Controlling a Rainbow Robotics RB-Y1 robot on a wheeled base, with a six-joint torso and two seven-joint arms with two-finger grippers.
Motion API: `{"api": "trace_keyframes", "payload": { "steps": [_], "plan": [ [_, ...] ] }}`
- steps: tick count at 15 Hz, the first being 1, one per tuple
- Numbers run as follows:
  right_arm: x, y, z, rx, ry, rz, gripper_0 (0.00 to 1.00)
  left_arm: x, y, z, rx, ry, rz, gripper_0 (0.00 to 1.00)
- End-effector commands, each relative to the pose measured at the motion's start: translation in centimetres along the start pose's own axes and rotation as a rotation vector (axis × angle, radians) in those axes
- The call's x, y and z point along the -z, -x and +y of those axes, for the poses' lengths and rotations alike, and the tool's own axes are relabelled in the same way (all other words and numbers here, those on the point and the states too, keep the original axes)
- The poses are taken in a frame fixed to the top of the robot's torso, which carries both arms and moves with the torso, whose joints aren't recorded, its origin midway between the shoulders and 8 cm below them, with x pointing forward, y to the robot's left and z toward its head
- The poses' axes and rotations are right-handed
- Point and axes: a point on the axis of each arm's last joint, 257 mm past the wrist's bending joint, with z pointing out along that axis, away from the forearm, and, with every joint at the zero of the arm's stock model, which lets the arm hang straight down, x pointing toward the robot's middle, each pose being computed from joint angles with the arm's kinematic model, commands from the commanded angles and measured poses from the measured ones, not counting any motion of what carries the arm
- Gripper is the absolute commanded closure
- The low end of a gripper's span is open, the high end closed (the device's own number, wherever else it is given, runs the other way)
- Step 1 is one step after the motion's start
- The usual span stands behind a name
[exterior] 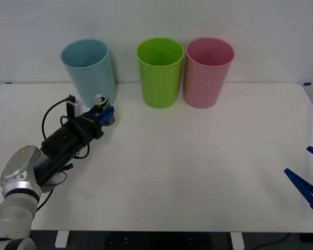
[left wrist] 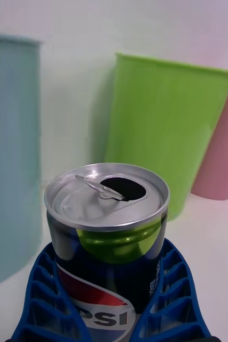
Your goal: Grasp the object on the table and drop it into the matching bin: aluminum can to the light blue bin, PET bottle to the pink bin.
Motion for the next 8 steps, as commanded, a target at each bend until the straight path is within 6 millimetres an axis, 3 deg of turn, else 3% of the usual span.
{"api": "trace_keyframes", "payload": {
  "steps": [1, 4, 8],
  "plan": [
    [0.0, 0.0, 0.0, 0.0, 0.0, 0.0, 0.0, 1.3, 3.4, -0.6, 0.055, -0.021, -0.06, 1.0],
    [0.0, 0.0, 0.0, 0.0, 0.0, 0.0, 0.0, 2.0, 6.8, -1.4, 0.111, -0.045, -0.116, 1.0],
    [0.0, 0.0, 0.0, 0.0, 0.0, 0.0, 0.0, 2.1, 11.2, -0.8, 0.156, -0.044, -0.169, 1.0]
  ]
}}
